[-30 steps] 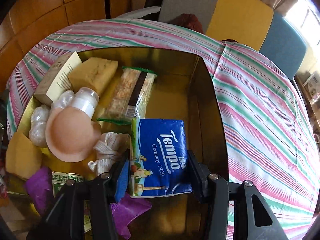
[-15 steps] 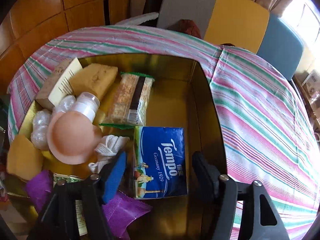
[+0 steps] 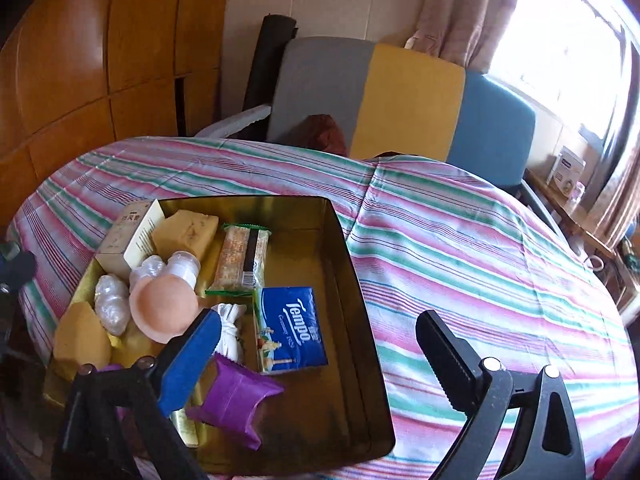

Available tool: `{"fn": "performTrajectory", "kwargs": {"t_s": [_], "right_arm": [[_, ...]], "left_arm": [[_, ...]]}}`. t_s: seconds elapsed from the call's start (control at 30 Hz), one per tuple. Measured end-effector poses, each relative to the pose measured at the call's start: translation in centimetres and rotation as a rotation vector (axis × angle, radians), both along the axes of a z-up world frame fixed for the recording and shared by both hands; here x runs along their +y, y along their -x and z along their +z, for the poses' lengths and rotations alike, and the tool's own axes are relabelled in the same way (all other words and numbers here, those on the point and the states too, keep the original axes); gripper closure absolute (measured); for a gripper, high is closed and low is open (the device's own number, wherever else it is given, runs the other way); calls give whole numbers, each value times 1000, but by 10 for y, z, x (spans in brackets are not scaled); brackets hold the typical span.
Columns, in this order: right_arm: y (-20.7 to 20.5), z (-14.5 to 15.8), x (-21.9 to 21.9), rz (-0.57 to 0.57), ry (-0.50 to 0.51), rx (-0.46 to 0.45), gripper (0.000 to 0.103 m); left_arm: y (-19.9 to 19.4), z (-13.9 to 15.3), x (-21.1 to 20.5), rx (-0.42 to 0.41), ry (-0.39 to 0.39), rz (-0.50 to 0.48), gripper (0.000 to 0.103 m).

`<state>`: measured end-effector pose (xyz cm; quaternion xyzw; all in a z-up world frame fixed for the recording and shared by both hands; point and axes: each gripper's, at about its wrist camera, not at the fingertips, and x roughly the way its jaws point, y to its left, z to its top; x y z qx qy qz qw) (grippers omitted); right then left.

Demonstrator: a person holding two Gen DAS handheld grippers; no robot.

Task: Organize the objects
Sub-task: 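Open the right tool and withdraw it from the tray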

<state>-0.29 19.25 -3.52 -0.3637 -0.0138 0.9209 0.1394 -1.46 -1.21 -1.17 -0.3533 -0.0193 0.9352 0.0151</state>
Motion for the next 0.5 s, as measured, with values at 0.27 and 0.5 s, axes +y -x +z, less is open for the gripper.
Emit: {"fn": "performTrajectory", "kwargs": {"t_s": [0.27,0.5], "right_arm": [[-13,6,-5,10,38,11,4],[-21,10,-11,17,38,27,4]], "left_arm": [[-4,-6,0,-12,-23,-3,46],[-5,1,2,21,-4,-6,51]]}}
